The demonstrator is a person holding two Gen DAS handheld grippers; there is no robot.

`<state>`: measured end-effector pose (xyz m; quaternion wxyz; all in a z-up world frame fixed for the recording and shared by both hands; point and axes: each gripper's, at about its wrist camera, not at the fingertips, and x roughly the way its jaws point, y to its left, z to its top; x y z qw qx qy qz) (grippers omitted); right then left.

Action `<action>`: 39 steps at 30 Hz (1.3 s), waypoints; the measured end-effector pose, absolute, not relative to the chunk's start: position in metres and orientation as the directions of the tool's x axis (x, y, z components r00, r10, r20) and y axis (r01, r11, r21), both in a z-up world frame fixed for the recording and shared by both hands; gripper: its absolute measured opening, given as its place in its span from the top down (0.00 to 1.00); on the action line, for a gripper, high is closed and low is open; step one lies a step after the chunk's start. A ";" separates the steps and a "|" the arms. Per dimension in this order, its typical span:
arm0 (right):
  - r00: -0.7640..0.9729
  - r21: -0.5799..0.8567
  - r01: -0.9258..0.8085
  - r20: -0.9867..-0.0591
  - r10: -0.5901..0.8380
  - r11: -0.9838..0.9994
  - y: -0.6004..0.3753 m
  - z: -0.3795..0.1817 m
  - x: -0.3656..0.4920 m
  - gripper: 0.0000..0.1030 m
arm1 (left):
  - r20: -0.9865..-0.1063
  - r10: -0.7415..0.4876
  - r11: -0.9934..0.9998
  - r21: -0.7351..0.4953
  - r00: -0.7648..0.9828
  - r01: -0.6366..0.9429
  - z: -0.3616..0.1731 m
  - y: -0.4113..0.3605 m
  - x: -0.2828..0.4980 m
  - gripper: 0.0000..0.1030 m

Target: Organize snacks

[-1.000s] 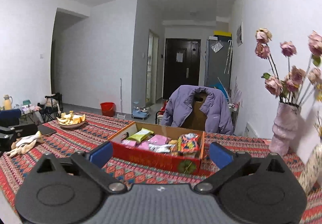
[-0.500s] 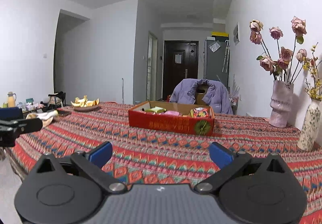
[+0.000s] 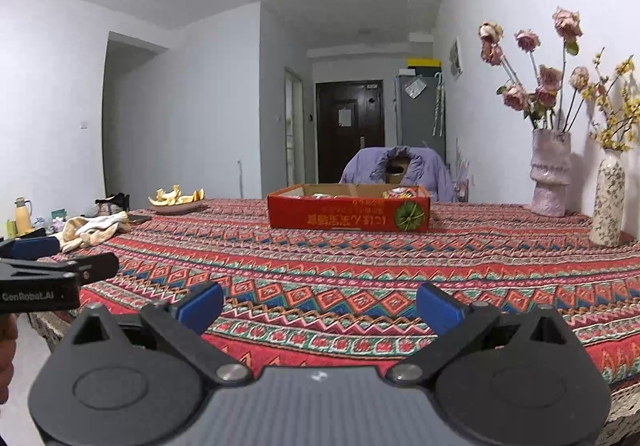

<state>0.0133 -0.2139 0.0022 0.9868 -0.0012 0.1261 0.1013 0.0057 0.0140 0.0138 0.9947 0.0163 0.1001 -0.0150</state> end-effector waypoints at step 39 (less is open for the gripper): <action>0.954 0.034 -0.186 -0.232 0.189 0.982 -0.215 0.005 0.013 0.00 | -0.236 -0.028 0.999 0.015 0.971 0.033 0.020 0.020 0.005 0.00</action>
